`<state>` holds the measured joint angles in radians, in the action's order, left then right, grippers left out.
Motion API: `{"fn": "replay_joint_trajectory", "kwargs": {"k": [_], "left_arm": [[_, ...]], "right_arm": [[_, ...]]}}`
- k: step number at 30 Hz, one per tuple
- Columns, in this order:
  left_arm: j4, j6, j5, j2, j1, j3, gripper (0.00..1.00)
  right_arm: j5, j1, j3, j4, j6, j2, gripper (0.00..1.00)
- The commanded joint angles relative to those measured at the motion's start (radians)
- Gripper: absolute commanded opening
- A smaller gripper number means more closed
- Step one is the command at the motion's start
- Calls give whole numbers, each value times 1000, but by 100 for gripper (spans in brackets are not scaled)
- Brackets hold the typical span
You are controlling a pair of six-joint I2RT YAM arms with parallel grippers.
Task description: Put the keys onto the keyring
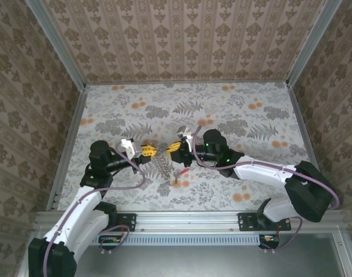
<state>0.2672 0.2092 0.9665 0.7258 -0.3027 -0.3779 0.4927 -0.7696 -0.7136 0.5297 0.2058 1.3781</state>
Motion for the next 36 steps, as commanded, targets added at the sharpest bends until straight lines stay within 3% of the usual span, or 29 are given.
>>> {"fn": "replay_joint_trajectory", "kwargs": {"k": [1, 4, 9, 12, 14, 16, 17, 19, 21, 24, 26, 30, 36], "left_arm": [[-16, 24, -9, -11, -3, -23, 0], [-140, 106, -2, -26, 12, -50, 0], [-296, 212, 47, -33, 50, -83, 0], [-371, 253, 67, -48, 80, -89, 0], [-381, 254, 71, -59, 92, -79, 0], [-390, 261, 74, -63, 99, -69, 0], [-403, 269, 73, -62, 101, -68, 0], [-425, 283, 71, -65, 105, -67, 0], [-433, 289, 71, -69, 109, -65, 0], [-432, 288, 72, -68, 109, -58, 0], [-420, 287, 72, -63, 109, -50, 0], [-412, 274, 63, -62, 108, -53, 0], [-411, 263, 51, -60, 106, -50, 0]], "right_arm": [[-16, 22, -41, -211, -220, -77, 19], [-49, 37, -96, -526, -553, -112, 20], [29, 79, -144, -880, -937, -97, 31], [-3, 78, -204, -1099, -1102, -22, 32], [-10, 78, -210, -1079, -1072, 5, 32], [-4, 72, -205, -969, -919, 58, 33], [-7, 66, -205, -909, -794, 71, 34], [-74, 70, -168, -737, -361, 79, 34], [-78, 58, -81, -592, -132, 54, 34], [-213, -23, -115, -721, -203, 59, 36], [-217, -24, -134, -759, -250, 108, 36], [-146, -30, -168, -779, -289, 221, 37], [-98, -29, -189, -751, -228, 307, 36]]}}
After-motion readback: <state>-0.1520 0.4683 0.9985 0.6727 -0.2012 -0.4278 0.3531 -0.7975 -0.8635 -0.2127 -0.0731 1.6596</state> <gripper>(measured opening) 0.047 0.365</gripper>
